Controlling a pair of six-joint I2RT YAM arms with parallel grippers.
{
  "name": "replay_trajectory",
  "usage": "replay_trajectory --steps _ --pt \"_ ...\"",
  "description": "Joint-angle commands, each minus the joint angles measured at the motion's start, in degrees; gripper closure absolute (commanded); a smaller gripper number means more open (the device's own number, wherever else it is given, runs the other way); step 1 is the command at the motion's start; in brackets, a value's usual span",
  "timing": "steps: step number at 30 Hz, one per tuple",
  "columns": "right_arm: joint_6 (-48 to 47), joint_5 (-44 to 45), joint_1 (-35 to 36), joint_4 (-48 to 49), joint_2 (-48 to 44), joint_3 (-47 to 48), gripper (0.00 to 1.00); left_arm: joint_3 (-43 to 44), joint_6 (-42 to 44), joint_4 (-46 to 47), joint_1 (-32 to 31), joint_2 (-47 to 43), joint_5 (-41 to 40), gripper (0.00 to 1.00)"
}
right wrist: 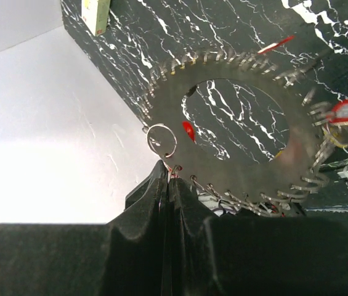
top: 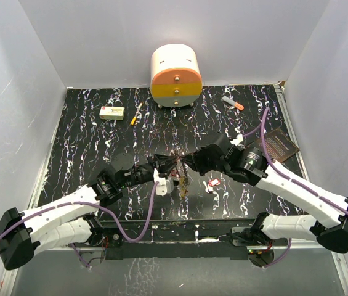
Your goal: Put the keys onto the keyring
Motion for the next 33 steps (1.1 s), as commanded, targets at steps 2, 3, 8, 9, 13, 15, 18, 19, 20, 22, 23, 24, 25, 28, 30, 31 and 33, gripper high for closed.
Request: replay_trajectory --steps 2,3,8,9,13,15,18,19,20,22,23,24,25,28,30,31,33 --pt "3.1 1.6 -0.3 6.9 -3.3 0.6 0.94 2.0 -3.8 -1.4 0.0 -2.2 -2.0 0.76" --pt "3.3 1.6 -0.3 7.1 -3.4 0.4 0.94 2.4 -5.0 -1.6 -0.1 -2.5 -2.2 0.76" --pt "4.2 0.9 -0.4 8.3 -3.9 -0.8 0.94 3.8 -10.7 -1.6 0.0 -2.9 -1.2 0.77" --pt "4.2 0.8 -0.3 8.3 -3.9 -0.9 0.94 4.2 -11.2 -1.2 -0.1 -2.6 -1.2 0.76" --pt "4.7 0.6 -0.3 8.4 -4.1 -1.4 0.94 6.1 -12.7 -0.4 -0.1 -0.7 -3.1 0.77" --pt "4.8 0.6 -0.3 8.4 -4.2 -1.4 0.94 7.3 -14.0 -0.4 -0.1 0.2 -3.8 0.78" --pt "4.8 0.5 -0.3 8.6 -4.1 -1.5 0.94 8.3 -15.3 -1.0 -0.2 1.1 -3.3 0.78" --pt "4.9 0.5 -0.4 8.8 -4.0 -1.5 0.94 8.3 -15.7 -0.9 -0.1 1.4 -3.1 0.78" --pt "4.7 0.4 -0.3 9.1 -4.0 -1.6 0.94 8.3 -15.9 -0.8 -0.1 1.6 -3.0 0.79" --pt "4.6 0.2 -0.3 9.4 -3.8 -1.5 0.94 8.3 -16.1 -0.9 -0.2 2.0 -2.9 0.80" --pt "4.6 0.1 -0.3 9.4 -3.7 -1.5 0.94 8.3 -16.1 -0.9 -0.2 2.2 -2.9 0.81" --pt "4.5 0.2 -0.4 9.4 -3.7 -1.5 0.94 8.4 -16.2 -1.1 -0.3 2.2 -3.0 0.82" --pt "4.5 0.2 -0.3 9.4 -3.7 -1.5 0.94 8.5 -16.4 -1.4 -0.2 2.1 -2.9 0.83" --pt "4.5 0.7 -0.3 9.4 -4.1 -1.7 0.94 9.0 -17.0 -3.2 -0.2 1.7 -1.8 0.85" --pt "4.5 0.8 -0.3 9.5 -4.3 -1.8 0.94 9.3 -17.6 -4.1 -0.2 1.2 -1.3 0.86" --pt "4.5 0.9 -0.3 9.5 -4.3 -1.8 0.94 9.4 -18.0 -4.1 -0.2 1.1 -1.2 0.86" --pt "4.4 0.8 -0.4 9.5 -4.2 -1.7 0.94 9.6 -18.7 -4.0 -0.3 1.1 -1.0 0.85"
